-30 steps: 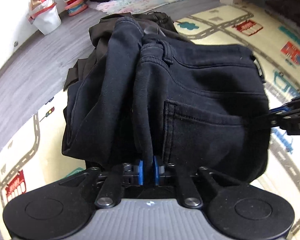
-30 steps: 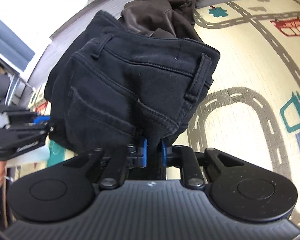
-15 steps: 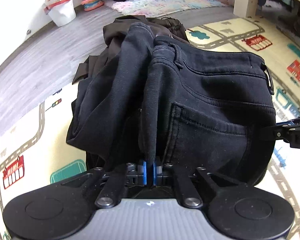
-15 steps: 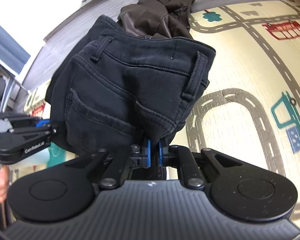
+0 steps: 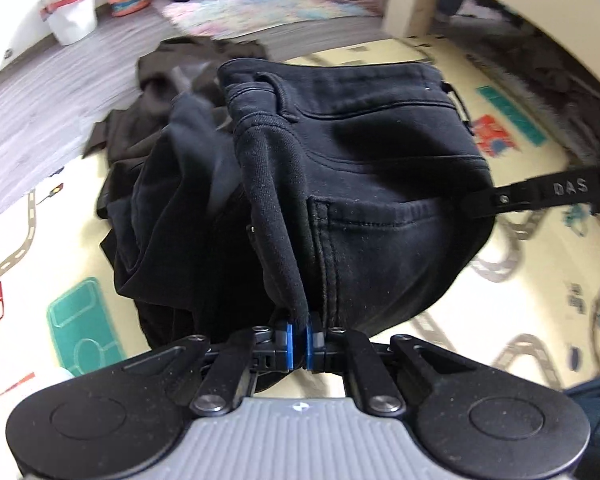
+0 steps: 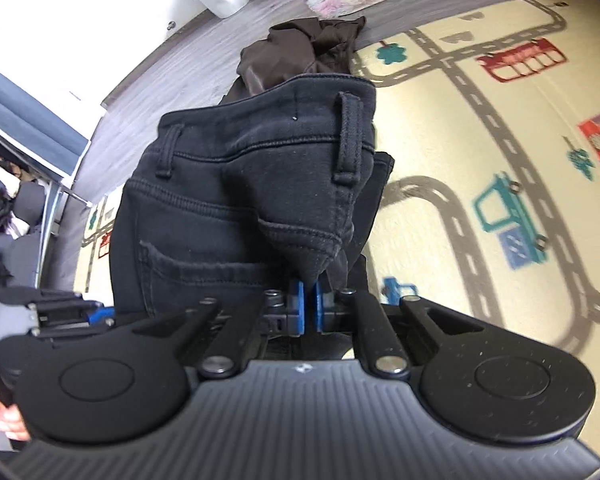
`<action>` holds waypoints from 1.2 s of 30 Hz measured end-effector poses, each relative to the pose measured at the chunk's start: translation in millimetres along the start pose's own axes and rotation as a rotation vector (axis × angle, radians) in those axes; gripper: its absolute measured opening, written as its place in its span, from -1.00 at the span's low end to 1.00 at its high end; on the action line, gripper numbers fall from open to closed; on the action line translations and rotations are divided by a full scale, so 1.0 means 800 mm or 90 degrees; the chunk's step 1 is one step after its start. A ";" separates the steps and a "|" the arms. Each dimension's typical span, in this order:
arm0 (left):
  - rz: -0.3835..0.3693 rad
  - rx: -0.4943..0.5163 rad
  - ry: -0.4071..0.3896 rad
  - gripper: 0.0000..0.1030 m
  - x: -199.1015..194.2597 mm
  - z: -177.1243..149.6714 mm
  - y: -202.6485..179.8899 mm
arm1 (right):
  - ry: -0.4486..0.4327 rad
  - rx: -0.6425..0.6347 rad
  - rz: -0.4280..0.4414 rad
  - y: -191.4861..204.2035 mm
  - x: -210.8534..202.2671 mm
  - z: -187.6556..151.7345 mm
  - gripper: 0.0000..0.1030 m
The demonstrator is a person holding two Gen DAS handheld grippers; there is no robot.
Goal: Fold clothes
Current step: 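Lift the black jeans off the pile with both grippers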
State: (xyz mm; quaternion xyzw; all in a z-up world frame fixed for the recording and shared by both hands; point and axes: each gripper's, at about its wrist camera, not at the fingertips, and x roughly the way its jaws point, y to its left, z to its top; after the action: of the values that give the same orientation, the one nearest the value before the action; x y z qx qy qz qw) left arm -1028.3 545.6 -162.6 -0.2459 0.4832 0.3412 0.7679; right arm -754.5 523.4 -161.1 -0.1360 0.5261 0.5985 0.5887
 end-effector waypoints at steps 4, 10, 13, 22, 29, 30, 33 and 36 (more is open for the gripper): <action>-0.016 0.020 -0.006 -0.88 -0.031 -0.004 -0.030 | 0.000 -0.016 -0.009 0.002 -0.042 -0.009 -0.82; -0.043 0.056 -0.025 -0.88 -0.061 -0.014 -0.070 | -0.014 -0.013 -0.018 -0.001 -0.101 -0.037 -0.82; -0.065 0.077 -0.024 -0.88 -0.066 -0.019 -0.083 | -0.029 -0.021 -0.021 -0.006 -0.121 -0.055 -0.82; -0.077 0.061 -0.030 -0.88 -0.067 -0.030 -0.138 | -0.021 -0.011 0.022 -0.055 -0.152 -0.090 -0.82; -0.127 0.077 -0.007 -0.88 -0.133 0.001 -0.208 | 0.003 -0.020 0.003 -0.060 -0.246 -0.067 -0.82; -0.131 0.081 0.001 -0.88 -0.143 0.007 -0.220 | 0.010 -0.016 -0.001 -0.062 -0.263 -0.061 -0.82; -0.146 0.086 0.027 -0.88 -0.174 0.022 -0.255 | 0.036 0.003 -0.011 -0.065 -0.312 -0.042 -0.82; -0.162 0.068 0.041 -0.88 -0.211 0.037 -0.282 | 0.050 0.003 -0.025 -0.068 -0.364 -0.030 -0.82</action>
State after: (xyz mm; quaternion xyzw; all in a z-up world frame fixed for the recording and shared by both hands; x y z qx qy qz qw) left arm -889.9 372.7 13.8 -0.2746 0.4902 0.2069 0.8010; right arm -641.1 327.6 31.4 -0.1684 0.5475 0.5800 0.5792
